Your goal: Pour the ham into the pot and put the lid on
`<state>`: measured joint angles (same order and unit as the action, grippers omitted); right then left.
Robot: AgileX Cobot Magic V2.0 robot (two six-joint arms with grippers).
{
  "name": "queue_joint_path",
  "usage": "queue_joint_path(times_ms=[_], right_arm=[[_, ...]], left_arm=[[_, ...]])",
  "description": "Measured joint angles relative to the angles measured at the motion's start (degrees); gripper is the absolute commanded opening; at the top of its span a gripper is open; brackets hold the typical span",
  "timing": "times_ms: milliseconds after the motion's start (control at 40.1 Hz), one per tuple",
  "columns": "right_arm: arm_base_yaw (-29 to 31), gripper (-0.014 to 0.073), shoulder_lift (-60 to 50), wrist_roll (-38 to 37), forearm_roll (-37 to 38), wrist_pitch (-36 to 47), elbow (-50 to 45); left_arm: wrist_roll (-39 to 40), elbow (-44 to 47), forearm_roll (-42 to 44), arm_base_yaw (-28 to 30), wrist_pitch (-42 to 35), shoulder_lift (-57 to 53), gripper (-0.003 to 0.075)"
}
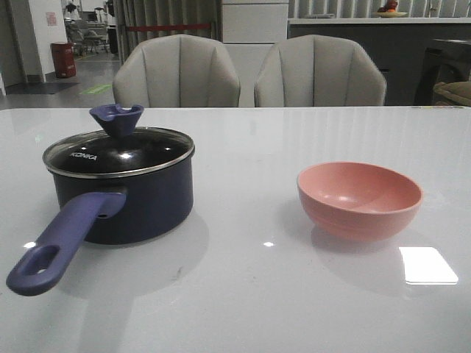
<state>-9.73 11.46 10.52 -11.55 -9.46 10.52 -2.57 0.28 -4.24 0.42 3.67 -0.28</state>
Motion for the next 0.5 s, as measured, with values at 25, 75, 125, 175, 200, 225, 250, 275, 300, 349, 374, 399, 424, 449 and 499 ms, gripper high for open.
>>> queue_joint_path(times_ms=[25, 75, 125, 175, 200, 225, 250, 275, 300, 349, 374, 399, 424, 449, 499], right_arm=[[0.00, 0.0146, 0.00, 0.00, 0.00, 0.00, 0.00], [0.00, 0.0146, 0.00, 0.00, 0.00, 0.00, 0.00], [0.00, 0.0146, 0.00, 0.00, 0.00, 0.00, 0.00], [0.00, 0.0146, -0.07, 0.00, 0.00, 0.51, -0.52], [0.00, 0.0146, -0.26, 0.00, 0.55, 0.64, -0.72], [0.00, 0.0146, -0.51, 0.00, 1.19, 0.79, -1.24], [0.00, 0.0146, -0.80, 0.00, 2.34, 0.87, -1.60], [0.00, 0.0146, -1.33, 0.00, 3.20, 1.01, -2.14], [0.00, 0.0146, -2.00, -0.16, 4.39, 1.01, -2.59], [0.00, 0.0146, -3.48, -0.92, 6.06, 1.13, -3.90], [0.00, 0.0146, -4.20, -1.22, 6.91, 1.13, -4.39], [0.00, 0.0146, -5.26, -1.61, 7.49, 1.13, -5.06], [0.00, 0.0146, -6.45, -2.03, 8.10, 1.21, -5.72], [0.00, 0.0146, -7.70, -2.47, 8.53, 1.26, -6.41], [0.00, 0.0146, -10.18, -3.54, 9.06, 1.50, -7.65]], left_arm=[[0.00, 0.00, 0.00, 0.00, -0.03, 0.00, 0.0134], [0.00, 0.00, 0.00, 0.00, -0.03, 0.00, 0.0134], [0.00, 0.00, 0.00, 0.00, -0.03, 0.00, 0.0134], [0.00, 0.00, 0.00, 0.00, -0.03, 0.00, 0.0134], [0.00, 0.00, 0.00, 0.00, -0.03, 0.00, 0.0134], [0.00, 0.00, 0.00, 0.00, -0.03, 0.00, 0.0134], [0.00, 0.00, 0.00, 0.00, -0.03, 0.00, 0.0134], [0.00, 0.00, 0.00, 0.00, -0.03, 0.00, 0.0134], [0.00, 0.00, 0.00, 0.00, -0.03, 0.00, 0.0134], [0.00, 0.00, 0.00, 0.00, -0.03, 0.00, 0.0134], [0.00, 0.00, 0.00, 0.00, -0.03, 0.00, 0.0134], [0.00, 0.00, 0.00, 0.00, -0.03, 0.00, 0.0134], [0.00, 0.00, 0.00, 0.00, -0.03, 0.00, 0.0134], [0.00, 0.00, 0.00, 0.00, -0.03, 0.00, 0.0134], [0.00, 0.00, 0.00, 0.00, -0.03, 0.00, 0.0134]])
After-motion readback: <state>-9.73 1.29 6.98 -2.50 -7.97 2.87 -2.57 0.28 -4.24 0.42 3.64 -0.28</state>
